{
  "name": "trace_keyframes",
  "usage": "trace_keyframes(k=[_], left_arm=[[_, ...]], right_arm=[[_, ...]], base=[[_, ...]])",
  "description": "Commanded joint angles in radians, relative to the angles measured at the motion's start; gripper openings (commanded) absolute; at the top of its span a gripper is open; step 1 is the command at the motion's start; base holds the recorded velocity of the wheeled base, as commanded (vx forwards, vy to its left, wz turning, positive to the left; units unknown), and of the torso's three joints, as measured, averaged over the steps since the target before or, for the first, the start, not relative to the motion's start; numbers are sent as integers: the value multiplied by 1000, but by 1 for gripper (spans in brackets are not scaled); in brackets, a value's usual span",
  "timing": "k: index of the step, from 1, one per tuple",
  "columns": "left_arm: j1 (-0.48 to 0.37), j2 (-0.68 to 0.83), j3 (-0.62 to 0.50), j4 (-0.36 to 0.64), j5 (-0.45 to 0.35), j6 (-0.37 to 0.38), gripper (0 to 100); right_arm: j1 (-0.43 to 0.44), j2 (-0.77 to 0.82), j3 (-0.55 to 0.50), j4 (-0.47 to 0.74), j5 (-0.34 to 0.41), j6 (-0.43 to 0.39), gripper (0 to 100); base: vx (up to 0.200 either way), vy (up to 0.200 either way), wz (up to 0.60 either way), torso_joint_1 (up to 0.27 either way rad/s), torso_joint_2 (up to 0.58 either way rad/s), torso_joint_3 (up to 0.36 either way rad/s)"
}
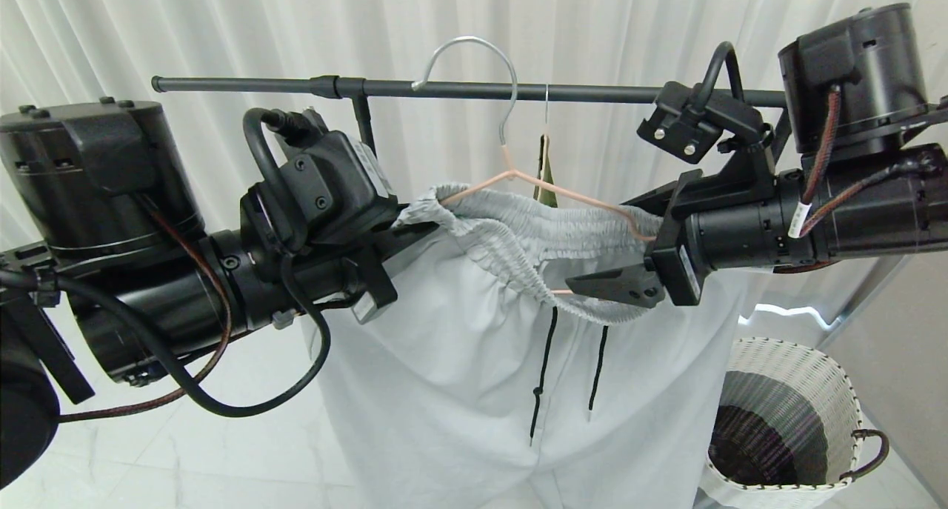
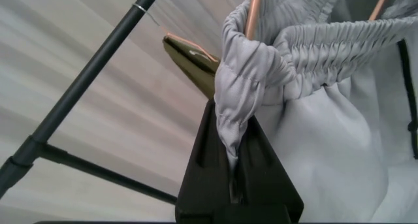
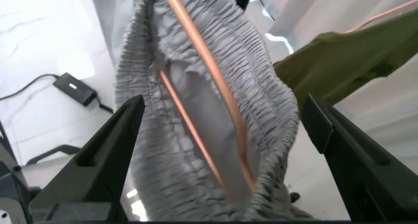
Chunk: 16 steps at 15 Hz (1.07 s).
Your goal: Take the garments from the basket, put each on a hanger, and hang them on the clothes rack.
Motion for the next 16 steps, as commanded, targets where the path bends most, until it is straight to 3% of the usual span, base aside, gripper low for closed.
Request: trace_keyframes(k=[1, 6, 7, 16], left_arm=[[-5, 0, -1, -1, 0, 0, 0], [-17, 1, -10, -1, 0, 0, 0], [-23, 1, -10, -1, 0, 0, 0], [-32, 1, -6, -1, 2, -2, 0]], right_arm=[[2, 13, -4, 11, 0, 0, 100], [18, 12, -7, 27, 2, 0, 100], [19, 10, -7, 33, 2, 0, 0], [14, 6, -5, 39, -4, -3, 0]], base=[[0, 0, 0, 0, 0, 0], [0, 0, 0, 0, 0, 0], [0, 0, 0, 0, 0, 0], [0, 0, 0, 0, 0, 0]])
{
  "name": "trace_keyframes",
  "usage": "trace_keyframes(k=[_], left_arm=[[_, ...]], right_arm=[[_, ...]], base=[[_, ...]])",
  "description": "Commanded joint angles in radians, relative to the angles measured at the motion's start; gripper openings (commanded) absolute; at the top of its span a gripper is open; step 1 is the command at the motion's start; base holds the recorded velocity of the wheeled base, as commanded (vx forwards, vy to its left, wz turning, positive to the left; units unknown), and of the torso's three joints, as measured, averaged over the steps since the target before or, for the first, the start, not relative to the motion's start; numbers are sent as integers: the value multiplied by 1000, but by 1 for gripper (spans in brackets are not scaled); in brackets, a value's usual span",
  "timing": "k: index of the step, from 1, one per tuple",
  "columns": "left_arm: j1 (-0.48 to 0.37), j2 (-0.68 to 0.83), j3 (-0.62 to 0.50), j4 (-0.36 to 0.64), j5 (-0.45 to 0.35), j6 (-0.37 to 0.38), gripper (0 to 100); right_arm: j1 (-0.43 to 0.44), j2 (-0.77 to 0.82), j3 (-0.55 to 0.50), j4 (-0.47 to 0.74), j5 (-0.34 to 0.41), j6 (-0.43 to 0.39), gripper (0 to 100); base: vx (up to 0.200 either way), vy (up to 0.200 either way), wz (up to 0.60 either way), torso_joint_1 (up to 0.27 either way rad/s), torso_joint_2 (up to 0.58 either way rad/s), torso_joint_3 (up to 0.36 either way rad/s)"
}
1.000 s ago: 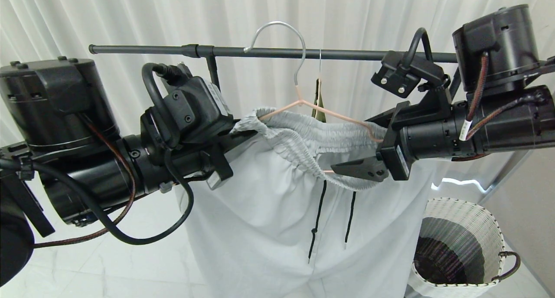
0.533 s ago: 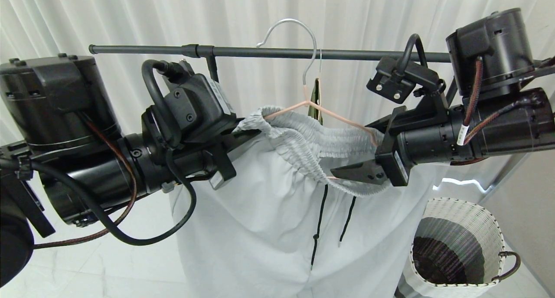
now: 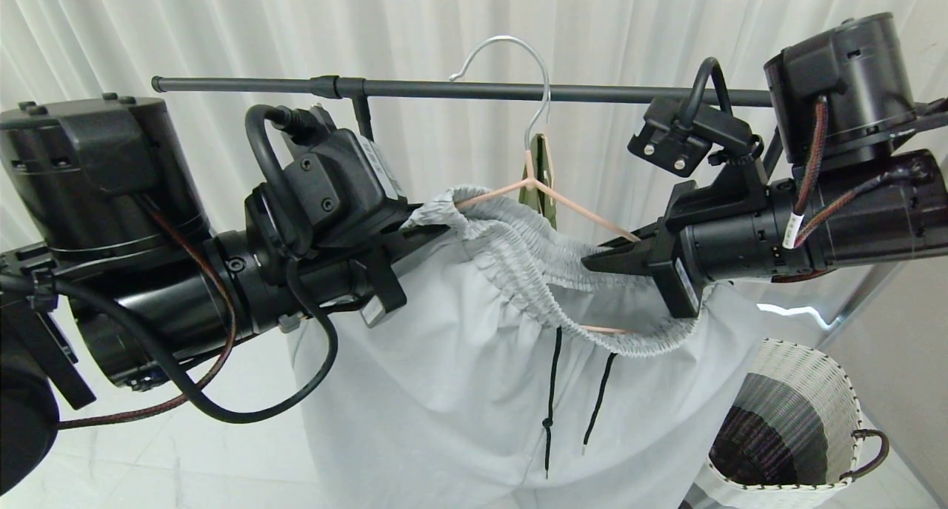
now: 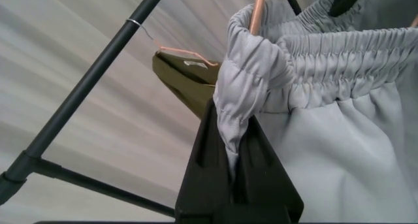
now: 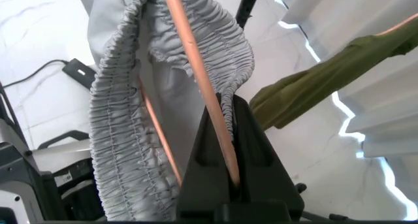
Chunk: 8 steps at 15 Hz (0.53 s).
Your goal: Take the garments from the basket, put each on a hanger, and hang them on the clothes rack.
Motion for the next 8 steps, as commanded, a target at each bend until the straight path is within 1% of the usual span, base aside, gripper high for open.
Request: trace_keyframes(k=[1, 2, 3, 4, 6, 8], left_arm=[[0, -1, 3, -1, 2, 0, 0], [0, -4, 6, -1, 8, 3, 0], [1, -4, 6, -1, 8, 3, 100], [1, -3, 14, -1, 6, 2, 100], [9, -9, 51, -1, 6, 0, 100], [38, -26, 77, -1, 8, -8, 100]], right_arm=[[-2, -2, -1, -2, -1, -9, 0], [-5, -5, 0, -9, -1, -46, 0], [-9, -7, 0, -13, 1, -67, 0], [-12, -8, 0, -27, 3, -104, 0], [-12, -8, 0, -64, -1, -124, 0], [-18, -10, 0, -85, -4, -138, 0]], base=[[0, 0, 0, 0, 0, 0], [0, 0, 0, 0, 0, 0], [0, 0, 0, 0, 0, 0], [0, 0, 0, 0, 0, 0], [0, 0, 0, 0, 0, 0], [0, 0, 0, 0, 0, 0]])
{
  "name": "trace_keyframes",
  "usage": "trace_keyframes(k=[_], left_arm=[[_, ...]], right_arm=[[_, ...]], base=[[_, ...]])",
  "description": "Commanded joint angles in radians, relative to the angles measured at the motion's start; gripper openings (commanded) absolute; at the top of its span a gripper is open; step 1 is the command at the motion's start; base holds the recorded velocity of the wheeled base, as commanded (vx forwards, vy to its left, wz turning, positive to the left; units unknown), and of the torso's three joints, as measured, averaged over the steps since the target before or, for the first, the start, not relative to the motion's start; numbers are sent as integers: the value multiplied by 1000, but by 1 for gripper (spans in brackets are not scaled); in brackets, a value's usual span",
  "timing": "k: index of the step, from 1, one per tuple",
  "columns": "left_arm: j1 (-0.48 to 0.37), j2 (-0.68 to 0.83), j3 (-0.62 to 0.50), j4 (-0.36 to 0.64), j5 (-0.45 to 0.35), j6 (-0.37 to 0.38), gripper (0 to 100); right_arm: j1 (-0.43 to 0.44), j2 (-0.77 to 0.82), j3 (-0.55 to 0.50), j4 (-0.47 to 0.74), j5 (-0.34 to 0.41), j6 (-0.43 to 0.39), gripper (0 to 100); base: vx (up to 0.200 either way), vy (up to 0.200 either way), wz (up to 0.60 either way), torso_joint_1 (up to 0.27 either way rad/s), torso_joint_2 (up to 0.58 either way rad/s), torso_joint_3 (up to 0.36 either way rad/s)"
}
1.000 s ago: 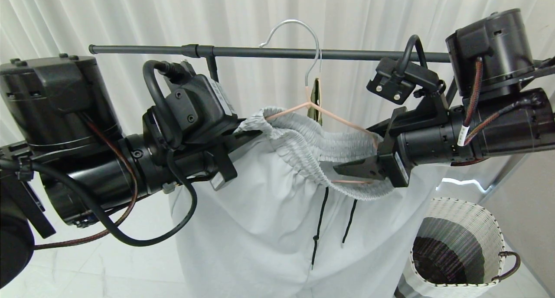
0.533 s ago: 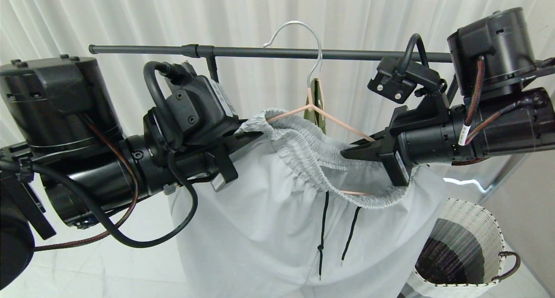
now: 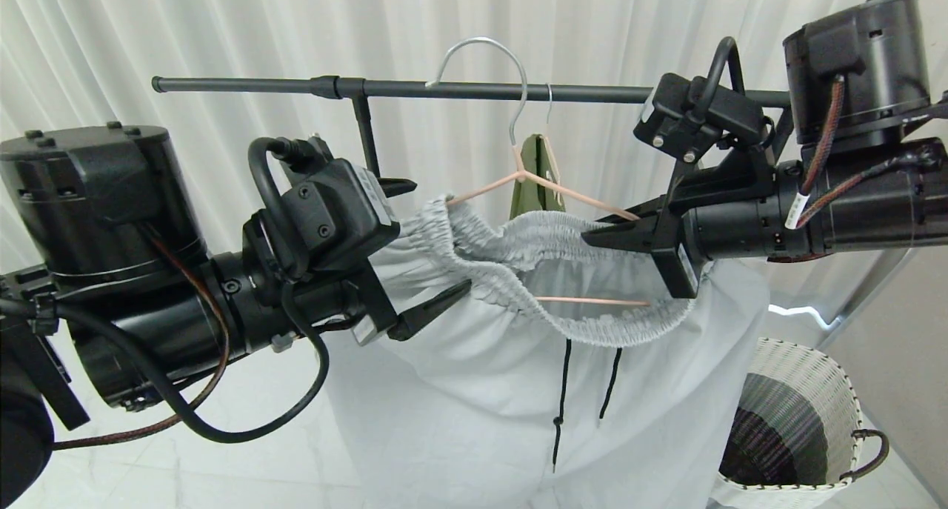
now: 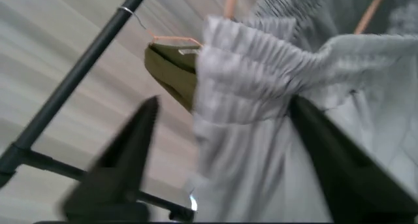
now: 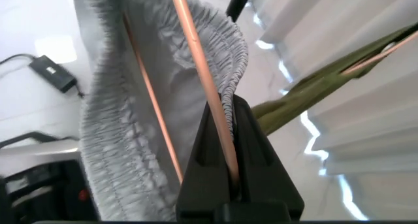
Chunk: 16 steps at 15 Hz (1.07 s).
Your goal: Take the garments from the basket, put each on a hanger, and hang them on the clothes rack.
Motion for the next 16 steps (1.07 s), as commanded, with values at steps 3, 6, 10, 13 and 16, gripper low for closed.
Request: trace_keyframes(k=[3, 6, 10, 13, 16], left_arm=[[65, -36, 34, 1, 2, -58, 100], [117, -86, 86, 1, 24, -131, 100], [177, -142, 209, 1, 25, -166, 100], [286, -106, 295, 1, 28, -237, 100], [320, -69, 309, 1, 30, -255, 100]], right_arm=[[-35, -16, 2, -3, -1, -21, 0], [-69, -36, 5, -17, -1, -32, 0], [-98, -45, 8, -50, 1, -32, 0], [-94, -56, 8, -75, 7, -35, 0], [-89, -71, 11, -73, 10, -34, 0]], base=[[0, 0, 0, 0, 0, 0], [0, 0, 0, 0, 0, 0], [0, 0, 0, 0, 0, 0], [0, 0, 0, 0, 0, 0], [0, 0, 0, 0, 0, 0]])
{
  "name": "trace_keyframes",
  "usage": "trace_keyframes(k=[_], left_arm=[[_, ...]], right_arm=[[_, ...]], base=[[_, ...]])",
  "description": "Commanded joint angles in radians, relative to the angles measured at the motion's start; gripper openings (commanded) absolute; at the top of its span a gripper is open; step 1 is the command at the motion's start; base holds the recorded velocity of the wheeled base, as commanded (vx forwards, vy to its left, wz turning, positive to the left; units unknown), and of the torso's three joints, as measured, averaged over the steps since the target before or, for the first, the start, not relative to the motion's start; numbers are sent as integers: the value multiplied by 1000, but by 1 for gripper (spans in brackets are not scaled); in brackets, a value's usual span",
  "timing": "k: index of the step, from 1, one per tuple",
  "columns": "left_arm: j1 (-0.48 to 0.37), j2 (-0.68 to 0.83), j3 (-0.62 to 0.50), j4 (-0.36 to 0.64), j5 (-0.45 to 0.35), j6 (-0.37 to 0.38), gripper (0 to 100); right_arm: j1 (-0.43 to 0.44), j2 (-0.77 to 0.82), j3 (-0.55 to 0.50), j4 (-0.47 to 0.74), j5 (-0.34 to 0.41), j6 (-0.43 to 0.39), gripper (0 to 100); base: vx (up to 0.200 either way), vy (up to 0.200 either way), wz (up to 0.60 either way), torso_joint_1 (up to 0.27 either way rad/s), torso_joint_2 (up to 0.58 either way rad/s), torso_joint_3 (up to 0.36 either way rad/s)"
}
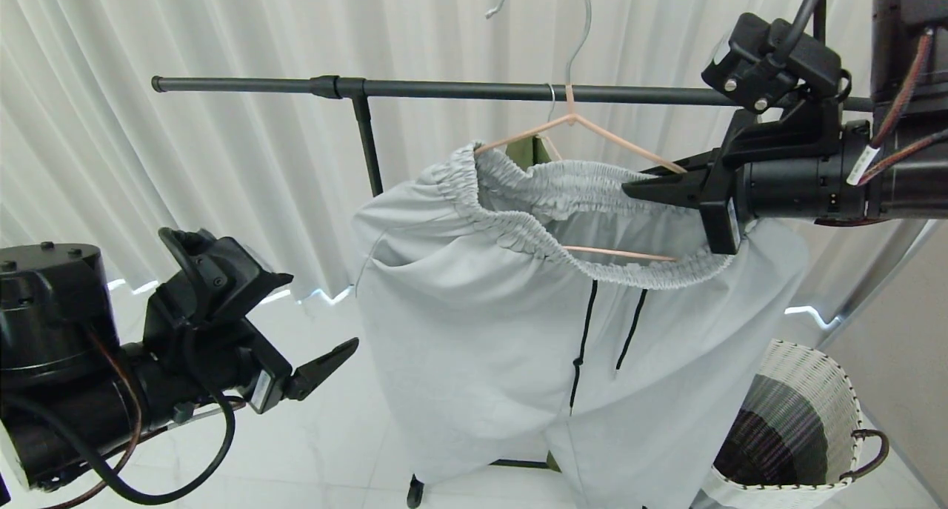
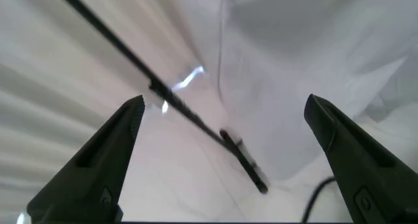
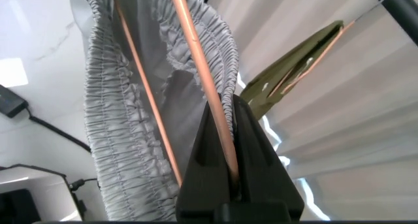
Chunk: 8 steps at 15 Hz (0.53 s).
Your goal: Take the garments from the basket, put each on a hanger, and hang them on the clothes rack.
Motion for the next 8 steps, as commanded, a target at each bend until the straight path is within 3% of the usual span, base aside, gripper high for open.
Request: trace_keyframes(k=[1, 8], left_arm=[[14, 46, 8, -1, -1, -11, 100], [16, 112, -49, -1, -1, -165, 100]], right_arm=[[7, -11, 1, -1, 6, 1, 0], [56, -16, -2, 0, 19, 6, 0]], base=[[0, 0, 0, 0, 0, 0], [0, 0, 0, 0, 0, 0]])
